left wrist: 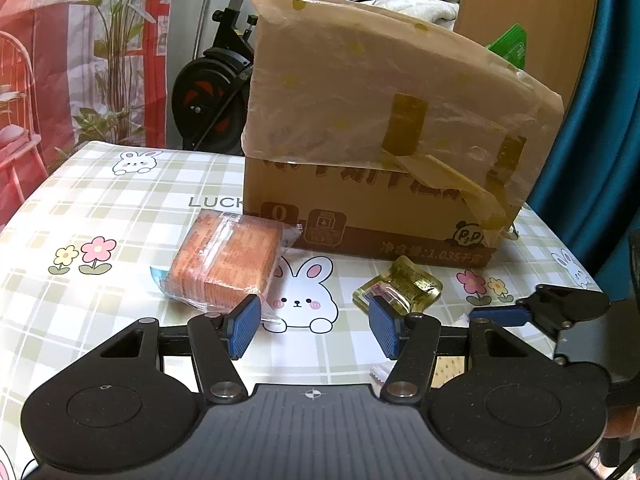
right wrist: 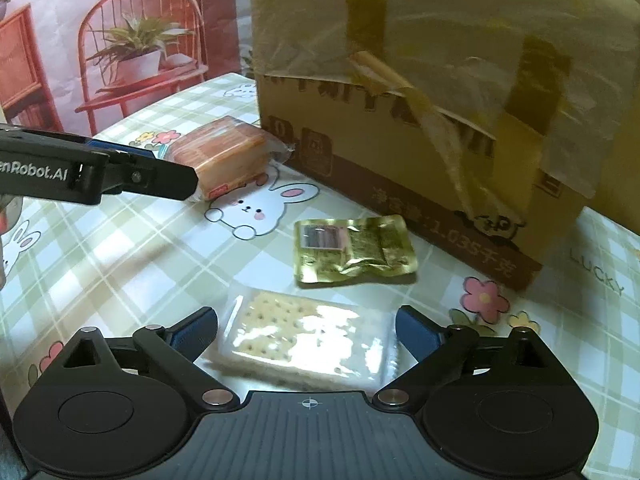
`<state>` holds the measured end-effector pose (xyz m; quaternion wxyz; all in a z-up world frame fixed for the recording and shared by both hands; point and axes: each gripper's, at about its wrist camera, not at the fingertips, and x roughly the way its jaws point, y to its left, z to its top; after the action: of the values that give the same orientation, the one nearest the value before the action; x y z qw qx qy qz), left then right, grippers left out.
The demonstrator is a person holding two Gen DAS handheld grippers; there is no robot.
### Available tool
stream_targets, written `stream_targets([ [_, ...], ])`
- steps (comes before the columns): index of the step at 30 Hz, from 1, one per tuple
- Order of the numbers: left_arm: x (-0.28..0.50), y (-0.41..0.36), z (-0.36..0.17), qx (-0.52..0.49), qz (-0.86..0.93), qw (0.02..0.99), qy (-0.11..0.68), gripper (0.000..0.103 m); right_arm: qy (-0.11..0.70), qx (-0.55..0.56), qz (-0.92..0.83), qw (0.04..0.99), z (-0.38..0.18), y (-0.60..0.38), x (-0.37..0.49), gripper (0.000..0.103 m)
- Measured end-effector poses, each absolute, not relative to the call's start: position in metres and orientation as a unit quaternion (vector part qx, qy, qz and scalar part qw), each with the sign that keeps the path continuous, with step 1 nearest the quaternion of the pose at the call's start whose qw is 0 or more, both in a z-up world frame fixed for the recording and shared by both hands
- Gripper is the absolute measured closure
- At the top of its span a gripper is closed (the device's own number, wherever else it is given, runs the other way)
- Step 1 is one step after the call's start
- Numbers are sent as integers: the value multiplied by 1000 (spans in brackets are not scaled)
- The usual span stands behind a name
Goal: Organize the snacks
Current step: 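Grasp the cracker packet with the right gripper while the left gripper grasps the gold packet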
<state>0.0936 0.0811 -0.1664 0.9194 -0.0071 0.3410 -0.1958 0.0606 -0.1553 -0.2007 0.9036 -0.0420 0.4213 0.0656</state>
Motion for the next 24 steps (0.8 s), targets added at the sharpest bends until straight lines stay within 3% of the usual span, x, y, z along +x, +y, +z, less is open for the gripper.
stream_targets([
  [15, 96, 80, -168, -15, -195, 920, 339, 41, 447, -56, -1, 893, -205, -195, 39, 4],
  [24, 95, 80, -168, -14, -198, 919, 340, 41, 432, 39, -45, 900, -192, -216, 26, 8],
])
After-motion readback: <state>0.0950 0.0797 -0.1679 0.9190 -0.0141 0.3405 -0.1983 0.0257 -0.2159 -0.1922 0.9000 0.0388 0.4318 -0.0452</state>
